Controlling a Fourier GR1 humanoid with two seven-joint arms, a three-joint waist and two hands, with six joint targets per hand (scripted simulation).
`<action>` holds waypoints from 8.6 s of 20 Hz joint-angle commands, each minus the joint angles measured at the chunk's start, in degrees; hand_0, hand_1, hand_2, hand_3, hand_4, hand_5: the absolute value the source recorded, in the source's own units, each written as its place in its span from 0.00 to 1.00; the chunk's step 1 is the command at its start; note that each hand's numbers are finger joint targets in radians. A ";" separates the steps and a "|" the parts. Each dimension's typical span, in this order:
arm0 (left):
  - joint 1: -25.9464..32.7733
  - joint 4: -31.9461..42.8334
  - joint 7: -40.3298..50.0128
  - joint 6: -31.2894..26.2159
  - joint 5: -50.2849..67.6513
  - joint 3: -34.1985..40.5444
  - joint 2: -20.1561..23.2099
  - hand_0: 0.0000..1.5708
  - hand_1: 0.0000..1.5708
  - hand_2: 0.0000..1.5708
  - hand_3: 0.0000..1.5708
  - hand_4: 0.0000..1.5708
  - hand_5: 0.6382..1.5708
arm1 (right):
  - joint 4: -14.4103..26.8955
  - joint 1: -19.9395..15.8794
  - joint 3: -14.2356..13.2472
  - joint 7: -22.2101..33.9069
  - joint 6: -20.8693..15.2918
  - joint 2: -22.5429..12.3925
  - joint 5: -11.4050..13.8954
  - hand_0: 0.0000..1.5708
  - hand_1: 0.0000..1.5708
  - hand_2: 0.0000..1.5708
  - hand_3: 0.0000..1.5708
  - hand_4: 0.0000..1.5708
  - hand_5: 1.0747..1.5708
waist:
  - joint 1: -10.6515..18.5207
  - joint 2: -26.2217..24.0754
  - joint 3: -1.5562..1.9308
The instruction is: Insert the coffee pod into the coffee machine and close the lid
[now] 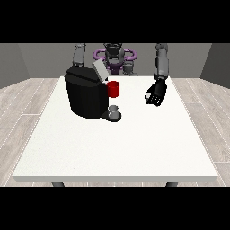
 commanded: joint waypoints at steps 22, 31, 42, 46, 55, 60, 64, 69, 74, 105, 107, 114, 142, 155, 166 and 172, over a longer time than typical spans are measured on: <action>-10.84 0.30 1.12 -15.98 1.55 2.88 -7.88 0.89 0.89 0.89 0.85 0.34 1.00 | 12.03 3.16 -2.05 -2.10 -3.60 -0.36 3.34 0.00 0.00 0.00 0.00 0.00 1.00 | 3.32 -12.62 -0.03; -17.35 -3.30 2.66 -19.85 0.89 3.14 -8.77 0.85 0.85 0.86 0.84 0.38 1.00 | 11.55 -0.94 -5.92 -2.60 -1.81 -1.90 -0.16 0.00 0.00 0.00 0.00 0.00 1.00 | 2.90 -11.25 -0.01; -29.42 1.43 11.35 -23.90 5.46 12.64 -5.09 0.80 0.80 0.82 0.81 0.31 1.00 | 5.92 -2.43 -1.76 0.47 -2.40 -0.30 2.07 0.00 0.00 0.00 0.00 0.00 1.00 | -4.93 -8.58 -0.05; -30.82 1.58 8.50 -24.28 4.47 12.30 -2.58 0.77 0.77 0.81 0.80 0.31 1.00 | 4.14 -5.30 -4.16 0.54 -0.60 -2.75 0.19 0.00 0.00 0.00 0.00 0.00 1.00 | -5.68 -5.35 -0.04; -34.75 2.74 9.04 -23.95 4.09 12.77 -2.99 0.78 0.78 0.82 0.79 0.31 1.00 | 5.19 -10.51 -7.01 2.41 -1.26 -4.82 -0.18 0.00 0.00 0.00 0.00 0.04 1.00 | -5.83 -0.54 -0.03; -32.72 3.31 8.26 -21.03 2.75 12.13 -4.07 0.75 0.75 0.79 0.77 0.30 1.00 | 5.07 -6.72 -5.17 0.69 -1.86 -3.23 0.92 0.00 0.00 0.00 0.00 0.00 1.00 | -6.76 -0.35 -0.04; -34.49 4.43 10.28 -21.66 2.89 12.18 -6.07 0.80 0.80 0.82 0.78 0.28 1.00 | 4.98 -9.41 -5.17 3.26 -2.49 -2.30 0.69 0.00 0.00 0.00 0.00 0.12 1.00 | -6.63 -0.87 -0.04; -35.84 4.09 10.73 -22.09 2.64 12.12 -6.37 0.76 0.76 0.79 0.77 0.28 1.00 | 7.20 -10.48 -7.44 0.03 -1.54 -4.21 -0.51 0.00 0.00 0.00 0.00 0.00 1.00 | -5.68 0.57 -0.02; -34.21 5.82 8.62 -22.19 2.54 12.49 -5.39 0.74 0.74 0.79 0.76 0.27 1.00 | 5.00 -7.80 -5.44 1.66 -1.67 -2.70 0.11 0.00 0.00 0.00 0.00 0.11 1.00 | -7.18 -0.79 -0.04; -35.65 7.54 1.73 -13.41 -2.81 12.21 -1.25 0.71 0.71 0.72 0.62 0.00 1.00 | 2.27 -11.49 -5.45 4.81 -1.47 -4.95 1.26 0.00 0.00 0.00 0.00 0.00 1.00 | -9.00 3.12 -0.07; -36.73 5.45 3.98 -12.98 -3.44 10.95 -4.46 0.72 0.72 0.72 0.61 0.00 1.00 | 6.26 -11.95 -7.73 1.47 -2.95 -3.67 -0.29 0.00 0.00 0.00 0.00 0.03 1.00 | -6.98 3.37 -0.02; -39.74 5.45 -0.08 -12.34 -3.16 13.11 0.62 0.77 0.77 0.75 0.62 0.00 1.00 | 6.10 -12.19 -7.94 -1.04 -1.75 -5.97 0.36 0.00 0.00 0.00 0.00 0.07 1.00 | -8.56 7.58 -0.02; -35.96 5.15 -2.89 -11.63 -7.97 10.63 0.89 0.00 0.00 0.14 0.09 0.00 1.00 | 9.94 -9.23 -8.99 -2.05 -3.26 -4.47 0.09 0.00 0.00 0.00 0.00 0.00 1.00 | -4.08 1.93 0.01; -17.45 4.49 -5.35 -10.78 10.02 22.27 -17.76 0.00 0.00 0.00 0.00 0.24 1.00 | 12.24 4.14 -9.63 -0.78 -3.17 -4.26 -0.31 0.00 0.00 0.00 0.00 0.00 1.00 | 6.58 -18.82 -0.19; 1.41 7.58 -6.96 -15.12 20.47 28.83 -25.48 0.00 0.00 0.00 0.00 0.24 1.00 | 4.94 6.20 -6.65 0.88 3.38 -2.84 -4.07 0.00 0.00 0.00 0.00 0.00 1.00 | 13.83 -34.20 -0.07; 5.79 3.05 -5.31 -15.47 22.52 27.84 -27.43 0.00 0.00 0.00 0.00 0.26 1.00 | 2.51 4.69 -5.20 1.46 6.47 -6.07 -2.93 0.00 0.00 0.00 0.00 0.10 1.00 | 16.92 -34.81 -0.04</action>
